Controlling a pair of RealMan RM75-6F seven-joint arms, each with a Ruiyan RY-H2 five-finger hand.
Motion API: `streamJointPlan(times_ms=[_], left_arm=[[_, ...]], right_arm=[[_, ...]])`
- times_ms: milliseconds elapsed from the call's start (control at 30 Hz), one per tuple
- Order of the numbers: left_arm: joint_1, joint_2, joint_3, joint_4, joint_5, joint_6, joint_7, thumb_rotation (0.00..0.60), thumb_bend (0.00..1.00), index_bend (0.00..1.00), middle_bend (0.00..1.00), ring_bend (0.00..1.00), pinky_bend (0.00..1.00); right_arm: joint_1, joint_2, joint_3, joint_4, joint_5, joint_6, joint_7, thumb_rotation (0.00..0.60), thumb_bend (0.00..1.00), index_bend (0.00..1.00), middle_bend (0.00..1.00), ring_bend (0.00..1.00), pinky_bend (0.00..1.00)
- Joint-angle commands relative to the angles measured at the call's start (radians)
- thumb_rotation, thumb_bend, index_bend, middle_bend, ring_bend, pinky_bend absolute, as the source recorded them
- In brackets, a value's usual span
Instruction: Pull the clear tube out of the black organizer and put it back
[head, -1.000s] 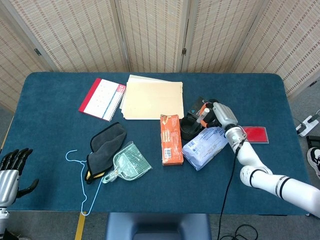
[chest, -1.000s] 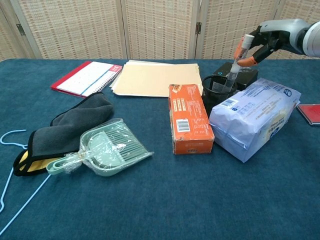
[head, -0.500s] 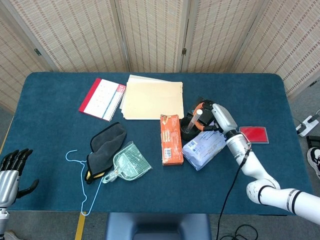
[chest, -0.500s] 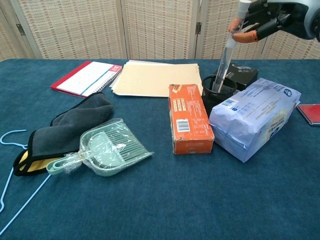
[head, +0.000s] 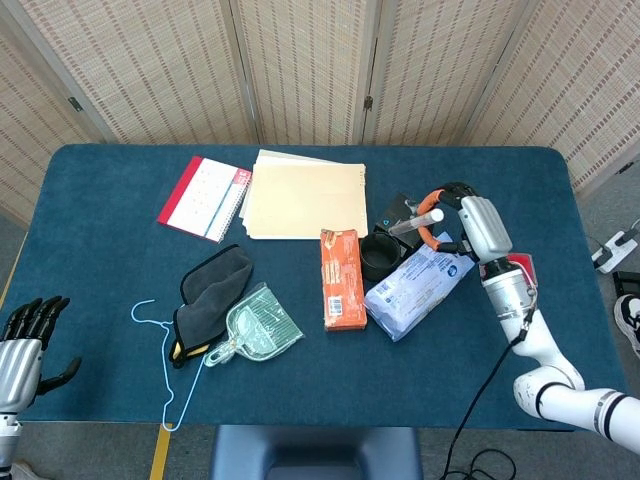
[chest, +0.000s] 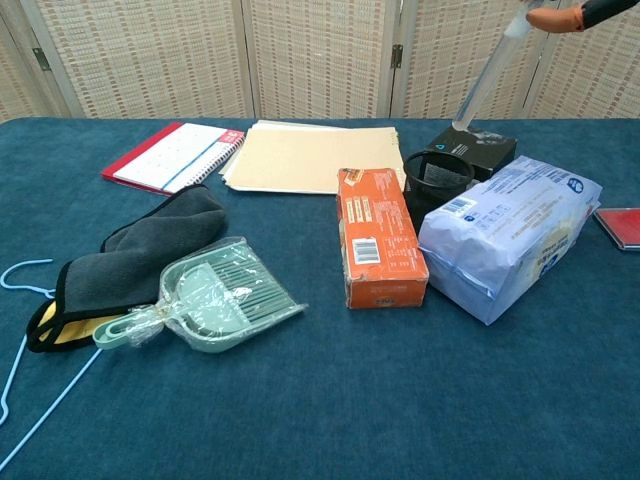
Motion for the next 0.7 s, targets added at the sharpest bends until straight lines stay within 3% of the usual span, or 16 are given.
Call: streamJointPlan(times_ms=[33,367,500,700], left_arm=[[0.000,0.000,0.000,-0.001,0.001,0.000,0.001,0.600,0.31,0.14,0.13,0.07,0.11],[-0.002,0.001,0.000,-0.006,0.001,0.000,0.008,0.600,0.30,0.14,0.13,0.07,0.11],[-0.005,0.002,0.000,-0.010,0.002,-0.003,0.014,0.600,0.30,0.14,0.13,0.07,0.11],[-0.009,0.002,-0.002,-0.015,0.003,-0.006,0.021,0.600,0.31,0.14,0.13,0.07,0.11]], right_arm=[[-0.012,0.025,-0.004,-0.041,-0.001,-0.010,0.027,0.600,0.36,0.63,0.49,0.26,0.17],[-0.040,0.125,-0.004,-0.130,-0.015,-0.122,0.303,0.600,0.36,0.63,0.49,0.26,0.18],[-0.043,0.140,-0.018,-0.107,-0.020,-0.109,0.224,0.600,0.36,0.63,0.49,0.26,0.18],[-0.044,0.133,-0.040,-0.071,-0.009,-0.028,-0.062,0.600,0.36,0.63,0.49,0.26,0.18]])
